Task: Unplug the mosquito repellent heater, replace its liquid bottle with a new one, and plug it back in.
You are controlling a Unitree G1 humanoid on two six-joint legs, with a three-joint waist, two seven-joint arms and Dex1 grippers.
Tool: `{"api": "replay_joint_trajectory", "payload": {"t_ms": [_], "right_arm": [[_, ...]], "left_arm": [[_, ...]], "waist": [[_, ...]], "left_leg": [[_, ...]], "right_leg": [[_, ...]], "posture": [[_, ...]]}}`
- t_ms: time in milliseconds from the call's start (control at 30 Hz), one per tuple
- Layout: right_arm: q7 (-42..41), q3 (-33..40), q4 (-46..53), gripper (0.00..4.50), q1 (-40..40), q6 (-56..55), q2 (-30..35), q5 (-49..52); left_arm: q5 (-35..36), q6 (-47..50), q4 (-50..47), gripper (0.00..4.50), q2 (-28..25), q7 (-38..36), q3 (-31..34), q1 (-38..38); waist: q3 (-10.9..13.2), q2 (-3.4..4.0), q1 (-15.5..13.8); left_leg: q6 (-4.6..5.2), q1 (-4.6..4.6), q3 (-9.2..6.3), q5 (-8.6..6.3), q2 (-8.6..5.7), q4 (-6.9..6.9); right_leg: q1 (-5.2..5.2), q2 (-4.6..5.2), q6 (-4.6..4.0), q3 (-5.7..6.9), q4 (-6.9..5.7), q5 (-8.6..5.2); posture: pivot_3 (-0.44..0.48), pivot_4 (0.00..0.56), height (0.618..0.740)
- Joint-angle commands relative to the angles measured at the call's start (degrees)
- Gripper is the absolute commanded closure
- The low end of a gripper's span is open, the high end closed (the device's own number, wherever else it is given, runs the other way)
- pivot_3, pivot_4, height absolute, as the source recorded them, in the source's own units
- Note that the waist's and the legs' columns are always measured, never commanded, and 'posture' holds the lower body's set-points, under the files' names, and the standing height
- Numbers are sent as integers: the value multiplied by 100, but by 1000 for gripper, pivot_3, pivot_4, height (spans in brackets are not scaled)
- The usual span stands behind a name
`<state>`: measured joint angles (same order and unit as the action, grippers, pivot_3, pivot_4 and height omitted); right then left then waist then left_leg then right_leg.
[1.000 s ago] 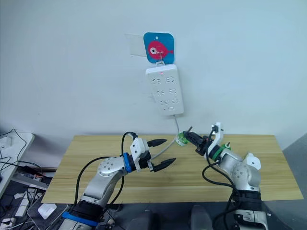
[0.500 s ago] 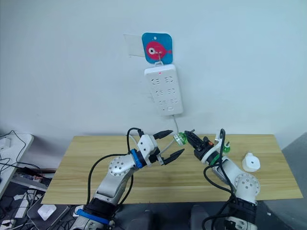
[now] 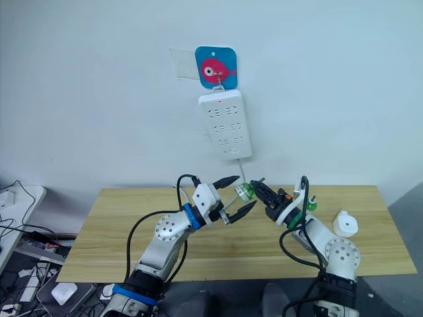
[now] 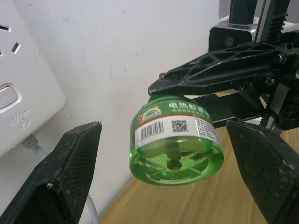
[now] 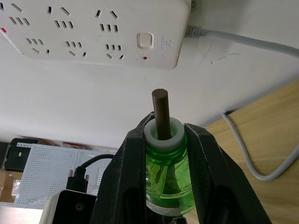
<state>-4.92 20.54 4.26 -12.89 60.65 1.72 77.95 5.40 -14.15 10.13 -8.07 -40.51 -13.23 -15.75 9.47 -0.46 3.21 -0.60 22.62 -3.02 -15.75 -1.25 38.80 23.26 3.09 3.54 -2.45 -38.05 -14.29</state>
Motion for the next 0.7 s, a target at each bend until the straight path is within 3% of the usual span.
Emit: {"api": "replay_joint_trajectory", "payload": {"t_ms": [33,167,200,700], "right_arm": [[-65,-86,224,3684,-8,-45,43,301],[-67,-139,199,3684,-10,-78,99,352],[-67,-155,198,3684,-7,-88,111,375],[-44,-239,172,3684,-4,-222,183,501]], "left_arm": [[39,-125,-60,848,88,48,-48,-53],[13,-109,-39,2159,130,75,-48,-51],[13,-90,-35,2238,136,86,-49,-42],[-48,14,-29,2238,140,230,-90,-48]], "waist": [[-10,-1,0],[-25,-4,0],[-28,-4,0],[-30,-4,0]], "left_leg": [[0,0,0,0,0,0],[0,0,0,0,0,0],[0,1,0,0,0,0],[0,1,0,0,-1,0]], "right_leg": [[0,0,0,0,0,0],[0,-1,0,0,0,0],[0,0,0,0,1,0],[0,-1,0,0,1,0]], "posture": [[-58,111,740],[-58,110,740],[-58,110,740],[-60,113,740]]}}
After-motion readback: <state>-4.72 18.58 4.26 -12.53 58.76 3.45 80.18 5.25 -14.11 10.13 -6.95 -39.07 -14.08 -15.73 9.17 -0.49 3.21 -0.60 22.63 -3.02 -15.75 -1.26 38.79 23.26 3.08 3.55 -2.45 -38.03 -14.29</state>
